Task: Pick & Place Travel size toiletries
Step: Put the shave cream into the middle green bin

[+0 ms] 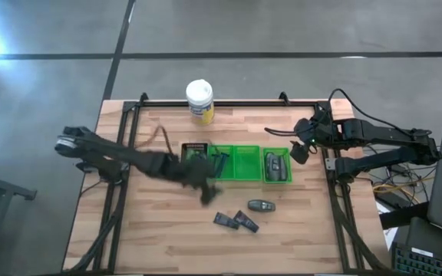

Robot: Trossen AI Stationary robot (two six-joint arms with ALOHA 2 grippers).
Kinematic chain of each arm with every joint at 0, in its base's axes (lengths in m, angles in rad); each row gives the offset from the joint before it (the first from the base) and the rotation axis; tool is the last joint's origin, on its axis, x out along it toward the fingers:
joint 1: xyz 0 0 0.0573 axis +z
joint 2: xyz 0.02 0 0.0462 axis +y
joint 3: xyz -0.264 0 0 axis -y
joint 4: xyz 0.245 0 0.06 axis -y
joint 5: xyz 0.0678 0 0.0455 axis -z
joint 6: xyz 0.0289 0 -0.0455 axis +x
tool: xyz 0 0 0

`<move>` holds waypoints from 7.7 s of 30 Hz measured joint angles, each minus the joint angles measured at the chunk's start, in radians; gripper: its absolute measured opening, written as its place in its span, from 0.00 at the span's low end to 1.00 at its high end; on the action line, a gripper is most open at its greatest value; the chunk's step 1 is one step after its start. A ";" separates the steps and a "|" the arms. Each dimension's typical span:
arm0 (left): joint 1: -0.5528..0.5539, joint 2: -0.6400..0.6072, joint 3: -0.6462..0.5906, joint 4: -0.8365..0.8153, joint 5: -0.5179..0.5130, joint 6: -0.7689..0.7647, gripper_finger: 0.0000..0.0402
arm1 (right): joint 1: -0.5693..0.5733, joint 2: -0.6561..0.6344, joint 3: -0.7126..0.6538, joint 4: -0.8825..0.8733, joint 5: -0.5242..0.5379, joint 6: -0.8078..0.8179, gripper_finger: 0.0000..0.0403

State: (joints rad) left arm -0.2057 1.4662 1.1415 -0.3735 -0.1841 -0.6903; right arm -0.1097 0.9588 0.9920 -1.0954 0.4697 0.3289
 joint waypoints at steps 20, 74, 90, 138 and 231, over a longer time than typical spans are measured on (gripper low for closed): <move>-0.137 0.630 0.530 -0.289 0.292 0.633 0.73 | 0.000 0.000 0.000 -0.061 -0.059 0.011 0.81; -0.030 0.309 0.320 -0.164 -0.165 0.380 0.26 | 0.000 -0.059 -0.049 0.353 -0.661 0.332 0.78; 0.119 0.273 0.320 0.025 -0.259 0.455 0.26 | -0.014 0.118 -0.052 0.577 -0.705 0.386 0.89; 0.117 0.273 0.310 0.043 -0.236 0.451 0.26 | -0.049 0.234 -0.033 0.705 -0.728 0.438 0.31; -0.006 0.349 0.064 0.203 0.275 0.789 0.60 | 0.527 0.110 -0.170 0.312 -0.338 0.521 0.80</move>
State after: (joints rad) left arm -0.2115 1.8156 1.2057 -0.1703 0.0906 0.0982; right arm 0.4170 1.0685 0.8222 -0.7832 0.1318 0.8497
